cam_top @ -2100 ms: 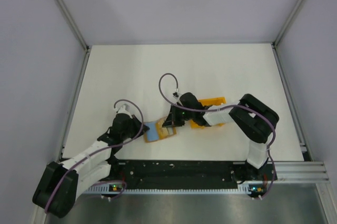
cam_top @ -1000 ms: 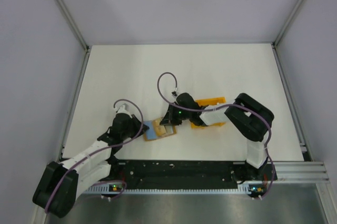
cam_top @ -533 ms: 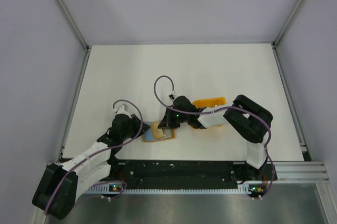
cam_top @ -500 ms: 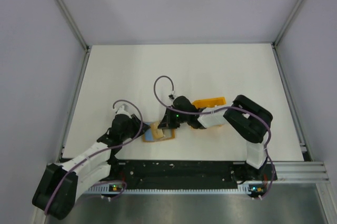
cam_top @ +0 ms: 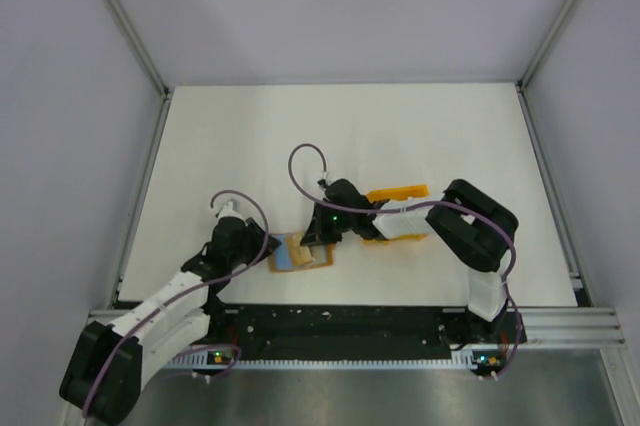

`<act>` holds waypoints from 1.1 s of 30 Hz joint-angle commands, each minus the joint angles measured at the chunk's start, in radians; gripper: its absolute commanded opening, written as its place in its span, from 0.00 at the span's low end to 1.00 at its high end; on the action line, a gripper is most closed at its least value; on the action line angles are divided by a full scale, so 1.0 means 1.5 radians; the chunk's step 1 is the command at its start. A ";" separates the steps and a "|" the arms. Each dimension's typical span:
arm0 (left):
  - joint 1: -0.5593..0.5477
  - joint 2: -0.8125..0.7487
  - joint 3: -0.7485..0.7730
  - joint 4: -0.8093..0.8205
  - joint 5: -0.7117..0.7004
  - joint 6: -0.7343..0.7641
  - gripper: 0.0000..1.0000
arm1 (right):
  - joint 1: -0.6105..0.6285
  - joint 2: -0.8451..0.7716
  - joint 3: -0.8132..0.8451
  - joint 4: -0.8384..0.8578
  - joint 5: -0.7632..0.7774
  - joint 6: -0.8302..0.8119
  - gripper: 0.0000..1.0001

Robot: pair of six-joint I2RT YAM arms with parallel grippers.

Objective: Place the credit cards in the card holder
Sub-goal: Insert the credit card into the card holder.

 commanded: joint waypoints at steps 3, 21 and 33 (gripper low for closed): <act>0.000 -0.059 0.045 -0.177 -0.096 0.003 0.32 | -0.019 0.004 0.000 -0.067 0.008 -0.063 0.00; -0.003 -0.023 -0.057 0.014 0.042 -0.045 0.00 | 0.019 -0.001 -0.011 -0.054 0.001 0.013 0.04; -0.018 -0.033 -0.073 0.031 0.019 -0.081 0.00 | 0.039 -0.023 -0.037 -0.024 -0.031 0.067 0.25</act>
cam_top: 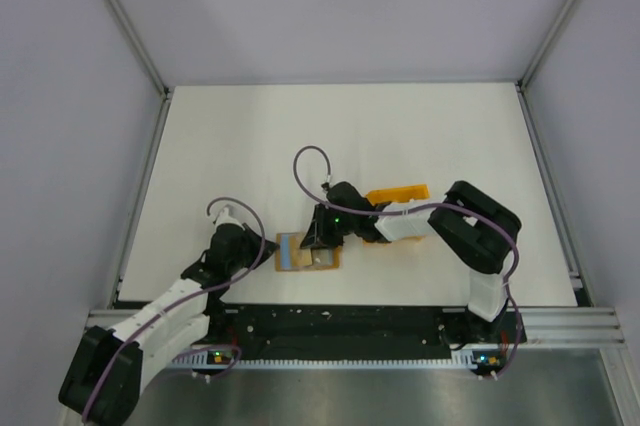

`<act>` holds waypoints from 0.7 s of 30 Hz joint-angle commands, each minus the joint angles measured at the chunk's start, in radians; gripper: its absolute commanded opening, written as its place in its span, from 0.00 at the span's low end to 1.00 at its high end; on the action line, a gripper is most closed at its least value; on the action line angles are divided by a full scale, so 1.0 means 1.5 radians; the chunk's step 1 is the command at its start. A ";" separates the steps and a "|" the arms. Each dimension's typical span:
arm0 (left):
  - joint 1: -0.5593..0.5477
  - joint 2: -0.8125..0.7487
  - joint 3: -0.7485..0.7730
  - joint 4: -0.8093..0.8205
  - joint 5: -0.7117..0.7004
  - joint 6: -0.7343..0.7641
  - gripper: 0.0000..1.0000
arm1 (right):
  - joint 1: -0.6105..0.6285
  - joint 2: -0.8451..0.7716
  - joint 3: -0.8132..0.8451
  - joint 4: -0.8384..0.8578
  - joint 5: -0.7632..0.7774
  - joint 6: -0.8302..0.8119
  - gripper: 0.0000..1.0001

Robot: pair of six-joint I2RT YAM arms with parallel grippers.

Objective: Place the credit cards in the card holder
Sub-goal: Insert the credit card into the card holder.

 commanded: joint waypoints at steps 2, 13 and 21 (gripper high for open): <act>-0.015 -0.001 -0.022 -0.010 0.022 -0.019 0.00 | 0.037 -0.017 -0.013 -0.034 -0.024 0.012 0.28; -0.016 -0.009 -0.021 -0.004 0.021 -0.024 0.00 | 0.045 -0.017 0.032 -0.072 -0.055 -0.018 0.32; -0.024 -0.016 -0.026 0.013 0.024 -0.032 0.00 | 0.051 0.024 0.089 -0.068 -0.077 -0.002 0.32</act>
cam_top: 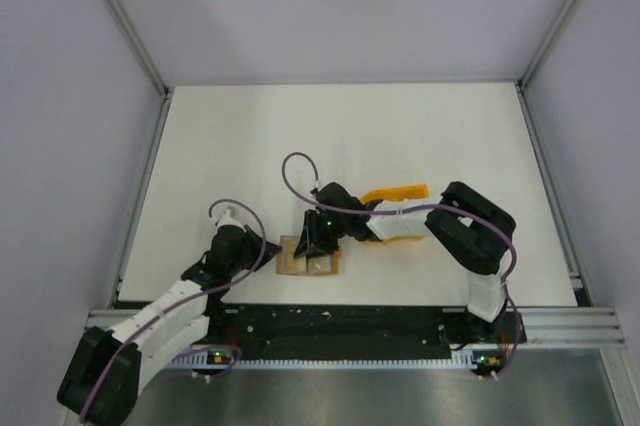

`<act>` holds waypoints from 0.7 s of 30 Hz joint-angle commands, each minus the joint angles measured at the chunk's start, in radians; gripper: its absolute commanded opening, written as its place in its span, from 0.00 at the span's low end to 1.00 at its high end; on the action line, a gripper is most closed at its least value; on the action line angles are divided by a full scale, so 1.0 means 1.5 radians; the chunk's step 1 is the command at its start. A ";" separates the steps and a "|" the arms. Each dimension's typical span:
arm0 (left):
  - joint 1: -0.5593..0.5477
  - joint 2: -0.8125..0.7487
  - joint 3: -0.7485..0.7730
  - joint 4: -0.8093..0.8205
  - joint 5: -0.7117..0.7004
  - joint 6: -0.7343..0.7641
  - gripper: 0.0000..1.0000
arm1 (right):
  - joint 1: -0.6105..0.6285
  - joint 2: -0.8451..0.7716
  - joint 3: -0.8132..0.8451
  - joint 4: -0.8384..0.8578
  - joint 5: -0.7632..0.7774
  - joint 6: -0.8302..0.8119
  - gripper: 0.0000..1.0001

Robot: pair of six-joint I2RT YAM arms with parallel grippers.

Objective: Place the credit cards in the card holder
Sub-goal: Insert the credit card into the card holder.

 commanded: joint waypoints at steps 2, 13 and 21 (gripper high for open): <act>-0.010 -0.006 -0.025 0.019 0.005 -0.013 0.00 | 0.019 0.032 0.052 0.016 -0.046 0.007 0.32; -0.012 -0.035 -0.030 0.008 -0.003 -0.026 0.00 | -0.013 0.045 0.080 -0.052 -0.007 -0.043 0.32; -0.012 -0.062 -0.031 -0.022 -0.026 -0.033 0.00 | -0.040 -0.022 0.050 -0.103 0.051 -0.079 0.33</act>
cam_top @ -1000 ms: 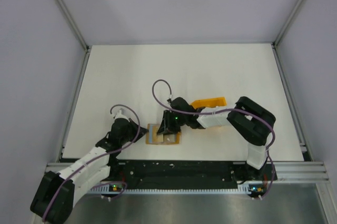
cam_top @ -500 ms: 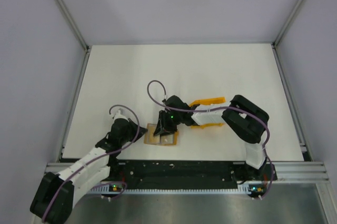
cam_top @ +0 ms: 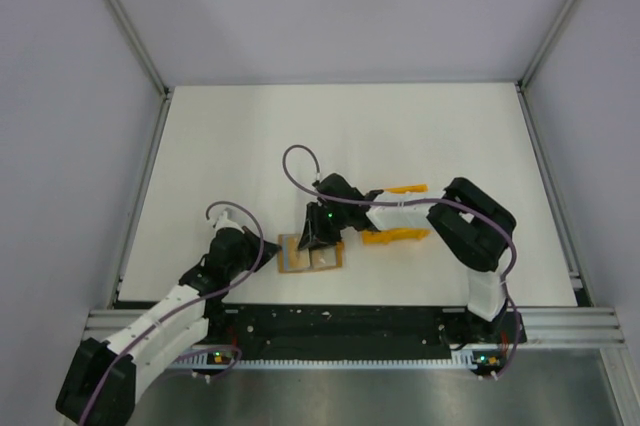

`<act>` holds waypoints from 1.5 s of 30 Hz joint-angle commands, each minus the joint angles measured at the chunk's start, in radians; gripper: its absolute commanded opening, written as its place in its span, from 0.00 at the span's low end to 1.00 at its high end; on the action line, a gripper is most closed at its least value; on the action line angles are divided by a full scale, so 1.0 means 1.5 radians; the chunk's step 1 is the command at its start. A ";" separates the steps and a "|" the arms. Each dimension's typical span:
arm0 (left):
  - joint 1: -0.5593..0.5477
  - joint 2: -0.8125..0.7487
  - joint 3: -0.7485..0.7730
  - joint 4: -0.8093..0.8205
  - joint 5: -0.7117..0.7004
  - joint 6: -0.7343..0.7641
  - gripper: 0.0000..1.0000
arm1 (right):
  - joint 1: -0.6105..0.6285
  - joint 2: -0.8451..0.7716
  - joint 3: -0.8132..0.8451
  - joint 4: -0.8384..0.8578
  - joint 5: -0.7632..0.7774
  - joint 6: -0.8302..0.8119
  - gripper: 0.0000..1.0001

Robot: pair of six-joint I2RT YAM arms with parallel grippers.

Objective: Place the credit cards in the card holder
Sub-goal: Insert the credit card into the card holder.

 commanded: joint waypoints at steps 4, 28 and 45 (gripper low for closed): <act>-0.004 -0.007 -0.017 0.004 -0.005 -0.013 0.00 | -0.006 -0.044 -0.018 -0.015 0.040 -0.030 0.32; -0.023 -0.007 -0.018 0.019 -0.009 -0.015 0.00 | 0.038 0.012 0.058 -0.017 0.005 -0.025 0.31; -0.022 -0.027 0.006 -0.009 -0.060 -0.006 0.22 | -0.020 -0.127 0.022 -0.084 0.090 -0.208 0.40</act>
